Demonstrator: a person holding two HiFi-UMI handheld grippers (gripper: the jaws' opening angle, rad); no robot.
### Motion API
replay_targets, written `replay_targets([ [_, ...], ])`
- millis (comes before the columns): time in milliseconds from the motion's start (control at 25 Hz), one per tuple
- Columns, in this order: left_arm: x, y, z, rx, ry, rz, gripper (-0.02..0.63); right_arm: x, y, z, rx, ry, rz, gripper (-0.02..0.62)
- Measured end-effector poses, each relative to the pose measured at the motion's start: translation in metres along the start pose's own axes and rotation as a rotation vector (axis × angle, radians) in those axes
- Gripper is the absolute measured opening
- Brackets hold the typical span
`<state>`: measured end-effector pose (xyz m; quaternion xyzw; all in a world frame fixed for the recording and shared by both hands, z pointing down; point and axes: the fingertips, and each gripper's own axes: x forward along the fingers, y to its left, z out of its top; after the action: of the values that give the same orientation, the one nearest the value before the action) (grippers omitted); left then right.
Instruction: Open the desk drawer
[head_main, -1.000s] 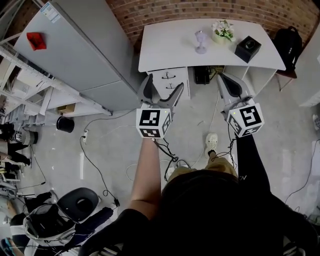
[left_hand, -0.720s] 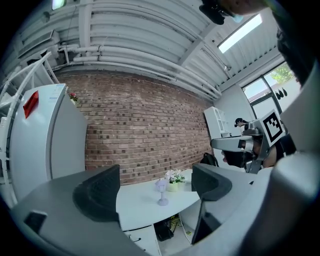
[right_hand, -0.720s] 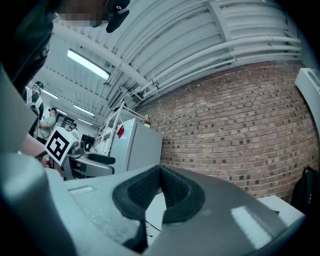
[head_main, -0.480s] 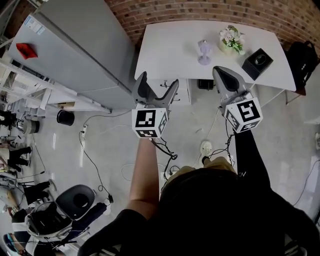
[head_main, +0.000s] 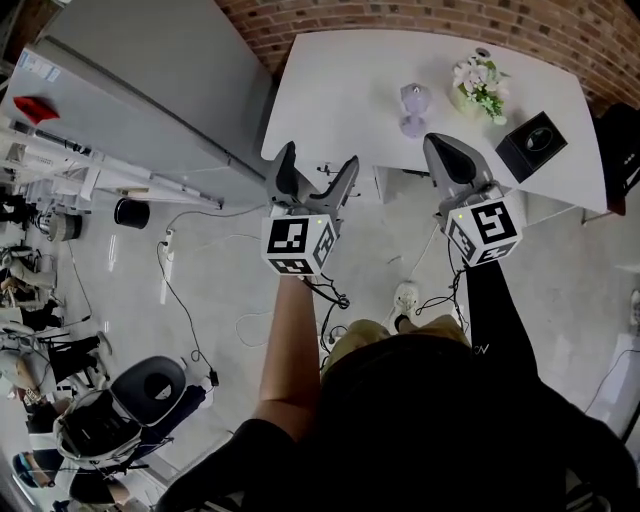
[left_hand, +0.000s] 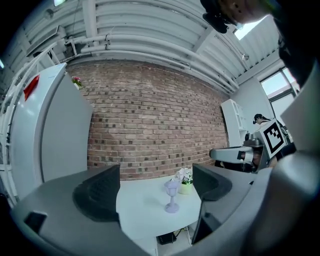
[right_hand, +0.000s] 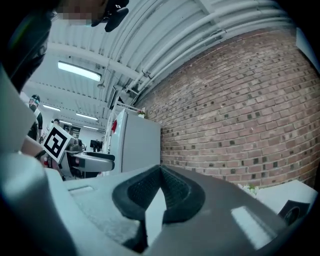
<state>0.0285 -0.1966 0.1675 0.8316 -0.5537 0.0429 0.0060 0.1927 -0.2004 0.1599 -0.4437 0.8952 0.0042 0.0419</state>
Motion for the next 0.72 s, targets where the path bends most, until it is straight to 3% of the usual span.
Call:
replay_targets([
  [360, 0.034, -0.008, -0.015, 0.03, 0.047, -0.011, 0.459, 0.015, -0.034, -0.029, 0.046, 0.036, -0.01, 0.0],
  [720, 0.033, -0.012, -0.014, 0.051, 0.063, -0.031, 0.459, 0.015, -0.032, -0.029, 0.04, 0.039, -0.008, 0.0],
])
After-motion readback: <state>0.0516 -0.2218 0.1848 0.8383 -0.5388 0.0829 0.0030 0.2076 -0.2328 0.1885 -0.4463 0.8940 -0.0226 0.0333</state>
